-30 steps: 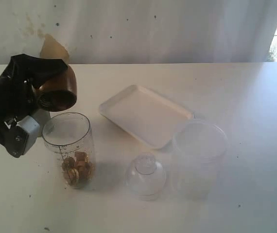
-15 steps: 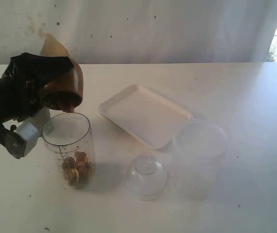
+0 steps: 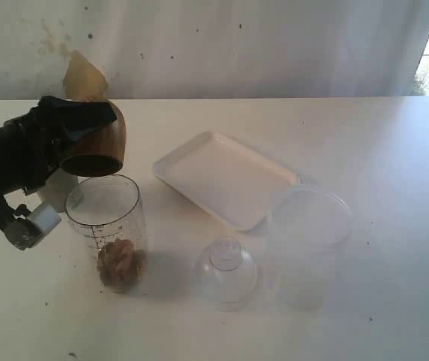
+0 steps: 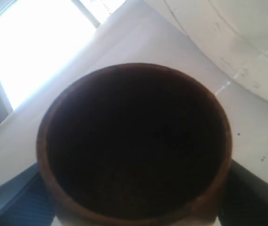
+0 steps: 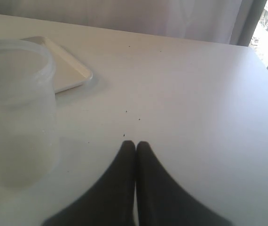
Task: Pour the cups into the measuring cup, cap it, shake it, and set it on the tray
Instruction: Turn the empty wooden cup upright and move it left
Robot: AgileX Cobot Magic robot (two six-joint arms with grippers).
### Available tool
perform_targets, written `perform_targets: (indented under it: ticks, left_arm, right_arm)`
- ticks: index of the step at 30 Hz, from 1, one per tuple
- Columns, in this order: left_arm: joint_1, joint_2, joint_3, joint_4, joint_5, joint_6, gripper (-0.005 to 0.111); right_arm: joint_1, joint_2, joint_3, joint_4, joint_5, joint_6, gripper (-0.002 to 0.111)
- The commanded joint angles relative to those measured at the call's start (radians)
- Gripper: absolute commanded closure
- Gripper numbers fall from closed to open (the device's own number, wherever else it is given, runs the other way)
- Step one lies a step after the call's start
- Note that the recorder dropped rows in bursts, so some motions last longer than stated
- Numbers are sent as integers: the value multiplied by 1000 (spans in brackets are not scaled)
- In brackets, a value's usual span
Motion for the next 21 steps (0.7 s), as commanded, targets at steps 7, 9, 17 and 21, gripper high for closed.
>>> perform_targets:
  ticks: [7,9,17,21]
  left_arm:
    - [3,-1,0,-6,-8,-44,107]
    - [3,-1,0,-27,-10,-128,107]
    - [3,-1,0,-45,-70,-796,107]
    - [3,-1,0,-79,-143,-1183,107]
  right_arm:
    - [-3,0,5,-4,-3,-2,108]
    - [-3,0,5,-4,-3,-2,108]
    - [-3,0,5,-4,-3,-2,108]
    - [-3,0,5,-4,-3,-2,108]
